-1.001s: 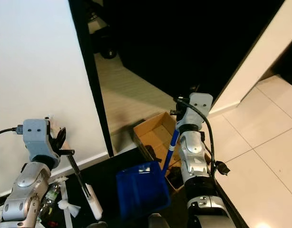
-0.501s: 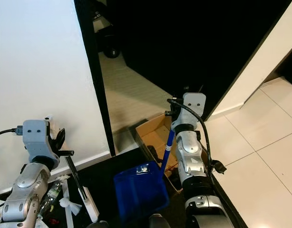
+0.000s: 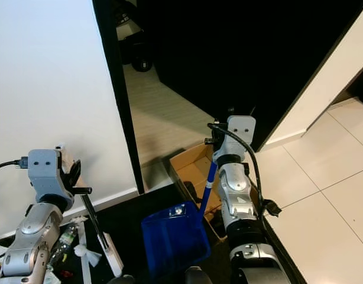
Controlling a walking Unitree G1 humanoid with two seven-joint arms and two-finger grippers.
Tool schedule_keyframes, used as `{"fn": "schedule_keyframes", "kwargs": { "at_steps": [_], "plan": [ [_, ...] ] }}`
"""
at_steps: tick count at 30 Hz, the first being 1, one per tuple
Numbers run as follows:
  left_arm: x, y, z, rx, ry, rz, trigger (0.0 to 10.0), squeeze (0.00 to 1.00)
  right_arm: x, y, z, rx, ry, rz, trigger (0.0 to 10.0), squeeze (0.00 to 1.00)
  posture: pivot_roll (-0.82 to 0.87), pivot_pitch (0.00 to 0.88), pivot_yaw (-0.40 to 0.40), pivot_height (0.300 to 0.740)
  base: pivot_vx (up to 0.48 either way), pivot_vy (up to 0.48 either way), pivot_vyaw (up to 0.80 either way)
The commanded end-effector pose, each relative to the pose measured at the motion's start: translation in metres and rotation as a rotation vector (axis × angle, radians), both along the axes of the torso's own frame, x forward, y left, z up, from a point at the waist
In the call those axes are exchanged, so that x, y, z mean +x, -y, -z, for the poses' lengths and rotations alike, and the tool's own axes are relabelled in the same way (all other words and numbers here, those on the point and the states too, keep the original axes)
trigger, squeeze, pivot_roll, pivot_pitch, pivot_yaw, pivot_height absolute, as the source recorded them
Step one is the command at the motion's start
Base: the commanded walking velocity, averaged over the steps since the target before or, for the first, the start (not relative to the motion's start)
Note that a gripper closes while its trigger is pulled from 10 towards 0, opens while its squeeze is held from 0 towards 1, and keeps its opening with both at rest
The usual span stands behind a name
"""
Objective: Sweep floor
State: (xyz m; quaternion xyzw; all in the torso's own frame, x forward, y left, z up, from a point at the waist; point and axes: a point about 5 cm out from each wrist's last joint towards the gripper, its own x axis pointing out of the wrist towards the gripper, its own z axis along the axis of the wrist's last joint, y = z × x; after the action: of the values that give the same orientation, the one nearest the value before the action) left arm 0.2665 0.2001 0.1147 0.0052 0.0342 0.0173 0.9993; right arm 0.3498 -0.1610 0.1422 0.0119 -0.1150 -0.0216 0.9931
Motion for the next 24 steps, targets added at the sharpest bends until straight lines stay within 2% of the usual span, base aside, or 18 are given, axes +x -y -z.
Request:
{"fn": "schedule_keyframes", "kwargs": {
  "at_steps": [1,16,24],
  "plan": [
    [-0.0029,0.0018,0.0009,0.006,0.005,0.005,10.0,0.0,0.001,-0.0002,0.0002,0.01,-0.008,-0.001,10.0,0.0,0.23,0.15,-0.036,0.74,0.0,0.0,0.0],
    [-0.0041,0.0028,0.0027,-0.003,0.004,0.009,10.0,0.0,0.0008,-0.0005,0.0014,0.008,-0.013,-0.005,10.0,0.0,0.23,0.145,-0.04,0.74,0.0,0.0,0.0],
    [-0.0042,0.0022,0.0028,0.001,0.004,0.01,10.0,0.0,0.0015,-0.0017,0.001,0.006,-0.012,-0.011,10.0,0.0,0.23,0.136,-0.04,0.74,-0.464,0.0,0.0]
  ]
}}
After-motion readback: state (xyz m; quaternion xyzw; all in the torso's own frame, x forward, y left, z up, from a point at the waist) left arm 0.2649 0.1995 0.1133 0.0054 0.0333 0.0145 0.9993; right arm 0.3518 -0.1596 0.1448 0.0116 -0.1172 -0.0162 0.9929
